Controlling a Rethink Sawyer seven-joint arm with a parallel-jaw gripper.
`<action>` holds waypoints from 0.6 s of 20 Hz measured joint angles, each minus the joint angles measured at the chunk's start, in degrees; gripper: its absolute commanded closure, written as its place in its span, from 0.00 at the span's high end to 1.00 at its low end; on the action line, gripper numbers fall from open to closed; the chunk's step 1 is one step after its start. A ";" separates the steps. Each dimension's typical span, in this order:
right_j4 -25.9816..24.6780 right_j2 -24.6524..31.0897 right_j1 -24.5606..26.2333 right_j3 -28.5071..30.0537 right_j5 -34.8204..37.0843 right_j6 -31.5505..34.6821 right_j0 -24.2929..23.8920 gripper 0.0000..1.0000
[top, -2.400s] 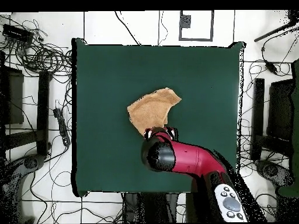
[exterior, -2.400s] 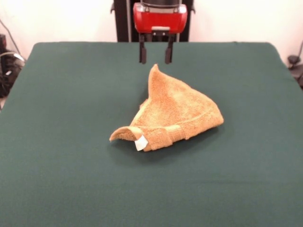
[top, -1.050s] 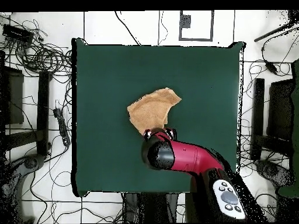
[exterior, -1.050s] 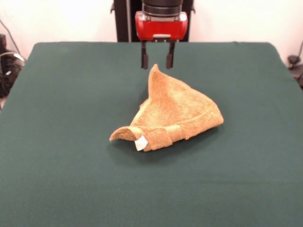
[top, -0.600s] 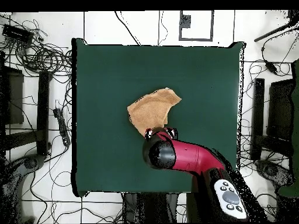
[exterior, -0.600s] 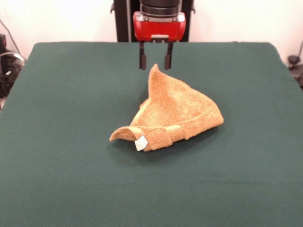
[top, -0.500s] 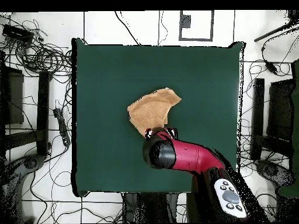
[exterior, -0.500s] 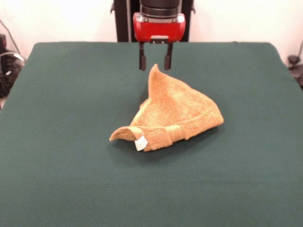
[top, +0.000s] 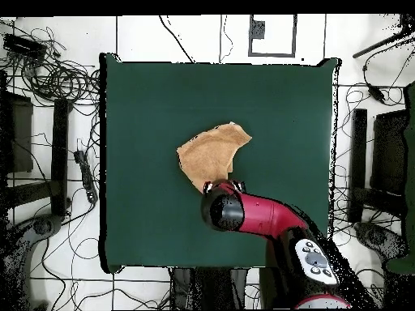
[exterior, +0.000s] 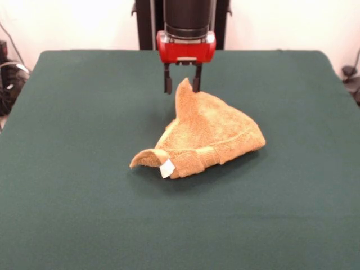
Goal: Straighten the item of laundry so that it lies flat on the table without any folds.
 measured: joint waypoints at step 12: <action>-0.81 -0.26 2.92 -0.01 -1.29 0.00 0.03 0.00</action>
